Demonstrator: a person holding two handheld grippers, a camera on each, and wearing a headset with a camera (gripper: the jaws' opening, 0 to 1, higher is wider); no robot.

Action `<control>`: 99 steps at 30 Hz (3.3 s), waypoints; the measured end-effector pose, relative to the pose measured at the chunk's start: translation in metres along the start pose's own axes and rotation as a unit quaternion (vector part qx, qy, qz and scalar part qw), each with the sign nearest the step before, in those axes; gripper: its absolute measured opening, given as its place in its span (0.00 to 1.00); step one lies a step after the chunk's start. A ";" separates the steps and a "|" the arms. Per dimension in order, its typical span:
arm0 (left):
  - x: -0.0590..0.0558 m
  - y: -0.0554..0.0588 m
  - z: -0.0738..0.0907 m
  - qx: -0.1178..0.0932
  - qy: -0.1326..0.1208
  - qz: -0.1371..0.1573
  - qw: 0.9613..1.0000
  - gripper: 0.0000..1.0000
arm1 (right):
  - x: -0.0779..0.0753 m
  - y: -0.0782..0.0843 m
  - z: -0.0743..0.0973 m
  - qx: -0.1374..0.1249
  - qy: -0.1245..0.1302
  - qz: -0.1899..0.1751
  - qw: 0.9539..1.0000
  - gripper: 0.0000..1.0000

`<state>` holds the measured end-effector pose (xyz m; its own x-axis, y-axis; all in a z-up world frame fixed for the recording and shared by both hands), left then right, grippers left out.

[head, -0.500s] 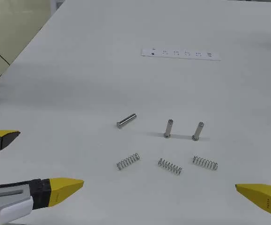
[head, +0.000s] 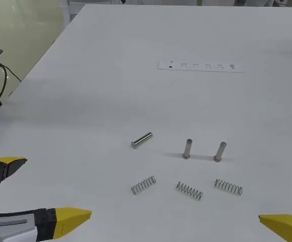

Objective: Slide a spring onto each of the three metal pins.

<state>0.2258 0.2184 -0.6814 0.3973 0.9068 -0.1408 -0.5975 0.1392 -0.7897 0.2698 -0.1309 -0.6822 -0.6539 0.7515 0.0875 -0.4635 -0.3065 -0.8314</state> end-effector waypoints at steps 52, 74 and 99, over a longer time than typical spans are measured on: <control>0.000 0.005 0.001 0.016 0.029 -0.004 0.999 0.98 | 0.008 -0.001 -0.004 -0.002 -0.001 -0.005 1.000 1.00; 0.003 -0.024 -0.017 0.007 0.047 -0.033 0.998 0.98 | 0.007 0.002 -0.007 0.001 -0.004 -0.009 1.000 1.00; -0.001 -0.053 -0.058 0.013 0.092 -0.057 0.994 0.98 | 0.006 0.001 -0.009 0.002 -0.001 -0.015 1.000 1.00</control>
<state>0.2970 0.1873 -0.6742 0.5832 0.7966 -0.1592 -0.5572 0.2497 -0.7920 0.2705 -0.1218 -0.6874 -0.6417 0.7585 0.1135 -0.4844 -0.2861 -0.8268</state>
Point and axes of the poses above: the centre of the closed fingertips' face, and the gripper's own axes: z roughly backward along the fingers, x roughly to its left, y roughly out of its underside, the point moved 2 cm from there along z, roughly backward along the fingers, and after that the axes turned 3 degrees about z, right-handed, at the moved point
